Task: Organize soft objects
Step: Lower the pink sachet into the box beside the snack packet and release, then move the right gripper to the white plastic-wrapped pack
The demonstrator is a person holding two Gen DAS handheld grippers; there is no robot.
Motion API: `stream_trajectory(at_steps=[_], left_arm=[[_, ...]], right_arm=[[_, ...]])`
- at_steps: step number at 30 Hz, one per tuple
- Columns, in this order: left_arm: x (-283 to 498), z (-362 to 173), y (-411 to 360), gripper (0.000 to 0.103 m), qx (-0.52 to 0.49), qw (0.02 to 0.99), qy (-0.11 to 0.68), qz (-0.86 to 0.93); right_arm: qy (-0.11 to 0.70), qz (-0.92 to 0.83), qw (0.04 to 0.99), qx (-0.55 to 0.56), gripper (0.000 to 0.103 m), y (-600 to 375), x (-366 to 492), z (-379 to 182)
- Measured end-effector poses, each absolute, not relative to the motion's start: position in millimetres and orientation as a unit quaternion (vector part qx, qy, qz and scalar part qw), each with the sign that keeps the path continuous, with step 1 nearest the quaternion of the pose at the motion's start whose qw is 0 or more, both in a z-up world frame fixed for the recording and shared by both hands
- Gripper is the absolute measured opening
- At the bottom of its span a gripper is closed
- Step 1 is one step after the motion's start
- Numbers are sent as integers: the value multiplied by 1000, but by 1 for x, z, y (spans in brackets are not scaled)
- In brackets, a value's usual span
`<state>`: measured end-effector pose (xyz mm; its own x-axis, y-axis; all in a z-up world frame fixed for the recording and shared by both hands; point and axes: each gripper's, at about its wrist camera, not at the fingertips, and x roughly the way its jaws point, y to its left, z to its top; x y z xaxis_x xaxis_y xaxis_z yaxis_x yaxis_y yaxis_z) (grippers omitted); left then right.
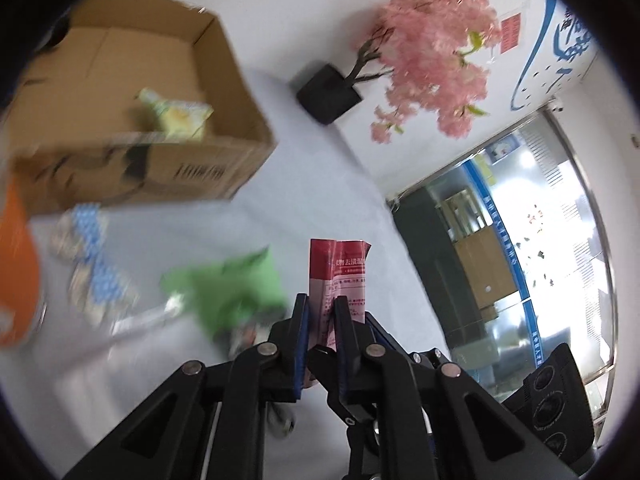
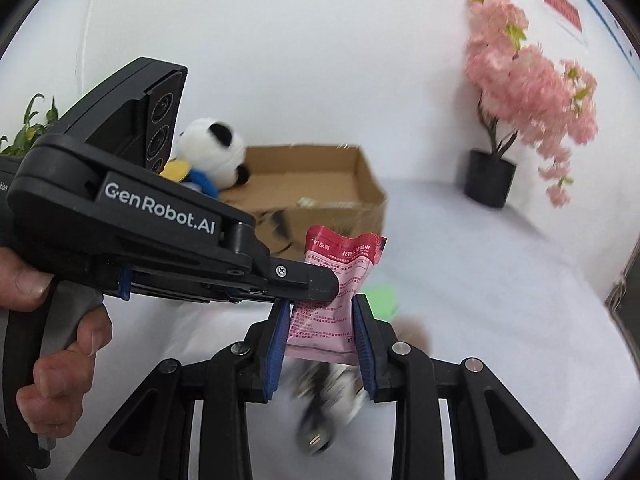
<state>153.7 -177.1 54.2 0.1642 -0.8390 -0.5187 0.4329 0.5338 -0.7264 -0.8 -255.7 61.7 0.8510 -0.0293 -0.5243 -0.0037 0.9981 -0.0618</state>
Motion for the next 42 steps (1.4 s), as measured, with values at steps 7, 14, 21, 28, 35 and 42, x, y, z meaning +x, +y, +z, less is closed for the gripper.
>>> stream_trajectory(at_steps=[7, 14, 21, 28, 35, 42], left_arm=[[222, 73, -182, 11, -261, 764, 432, -402], [283, 55, -166, 11, -292, 779, 460, -310], [299, 46, -162, 38, -290, 777, 492, -265], [252, 95, -156, 59, -205, 821, 448, -289], [149, 105, -111, 66, -112, 827, 434, -339], [89, 52, -50, 66, -156, 802, 497, -293]], right_arm=[[224, 21, 971, -76, 30, -290, 83, 86], [260, 88, 961, -45, 30, -287, 178, 76], [325, 102, 940, -9, 40, -292, 227, 56], [310, 100, 945, -15, 77, -299, 192, 75], [289, 220, 931, 22, 96, -302, 88, 111], [415, 265, 870, 36, 90, -260, 64, 36]])
